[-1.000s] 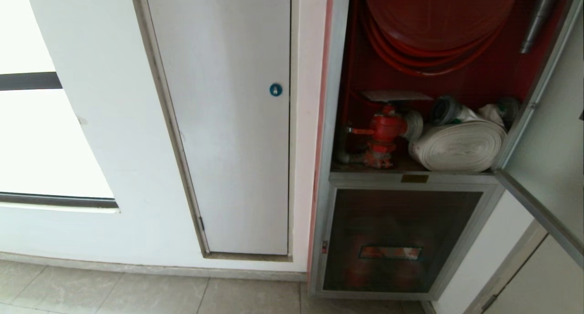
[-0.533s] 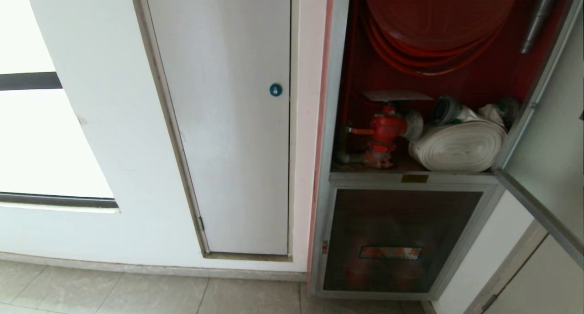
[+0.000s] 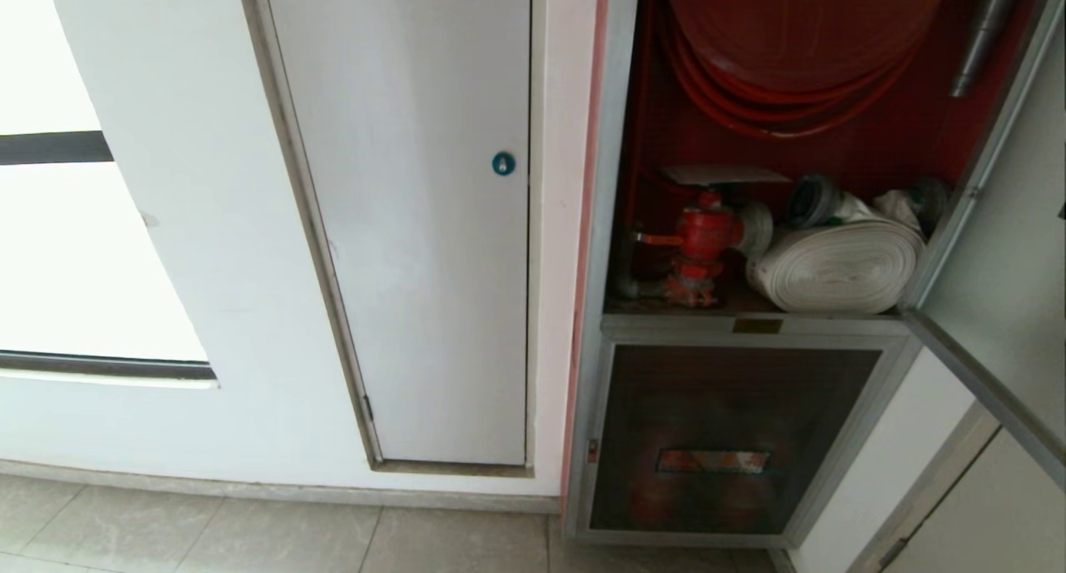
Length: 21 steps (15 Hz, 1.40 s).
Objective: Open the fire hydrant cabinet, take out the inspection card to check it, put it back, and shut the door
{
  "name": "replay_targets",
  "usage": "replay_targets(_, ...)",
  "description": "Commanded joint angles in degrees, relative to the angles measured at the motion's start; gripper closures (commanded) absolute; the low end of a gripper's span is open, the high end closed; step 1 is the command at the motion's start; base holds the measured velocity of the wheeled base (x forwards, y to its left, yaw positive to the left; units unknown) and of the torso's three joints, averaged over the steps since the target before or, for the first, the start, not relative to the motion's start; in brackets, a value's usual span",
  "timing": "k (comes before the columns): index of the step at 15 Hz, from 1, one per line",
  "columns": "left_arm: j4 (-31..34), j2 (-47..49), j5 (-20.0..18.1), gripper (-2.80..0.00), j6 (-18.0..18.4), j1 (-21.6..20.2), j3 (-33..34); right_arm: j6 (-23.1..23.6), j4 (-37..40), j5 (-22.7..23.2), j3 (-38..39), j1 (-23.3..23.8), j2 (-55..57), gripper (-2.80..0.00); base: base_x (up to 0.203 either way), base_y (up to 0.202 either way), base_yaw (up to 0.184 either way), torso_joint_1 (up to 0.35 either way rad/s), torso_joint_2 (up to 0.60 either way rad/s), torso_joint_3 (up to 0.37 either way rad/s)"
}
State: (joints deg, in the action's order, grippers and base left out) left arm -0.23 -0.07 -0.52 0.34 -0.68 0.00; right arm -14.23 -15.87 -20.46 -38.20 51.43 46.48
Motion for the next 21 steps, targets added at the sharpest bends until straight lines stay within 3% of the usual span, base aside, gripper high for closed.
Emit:
replay_targets(1,0.0,0.0,0.0,0.00,0.0,0.0,0.2,-0.8,-0.6,1.4,-0.5,3.8,3.0,0.00,0.000,0.000,0.000,0.000,0.00,0.000)
replay_targets(5,0.0,0.0,0.0,0.00,0.0,0.0,0.2,-2.6,-4.6,6.2,-0.5,13.0,7.0,0.00,0.000,0.000,0.000,0.000,0.00,0.000)
replay_targets(10,0.0,0.0,0.0,0.00,0.0,0.0,0.2,-2.8,-10.2,11.6,-0.8,20.0,11.3,0.00,0.000,0.000,0.000,0.000,0.00,0.000)
replay_targets(17,0.0,0.0,0.0,0.00,0.0,0.0,0.2,-2.7,-10.2,18.2,-3.6,20.5,15.4,0.00,0.000,0.000,0.000,0.000,0.00,0.000)
replay_targets(21,0.0,0.0,0.0,0.00,0.0,0.0,0.2,-2.6,-8.9,25.0,-4.4,19.1,15.4,0.00,0.000,0.000,0.000,0.000,0.00,0.000)
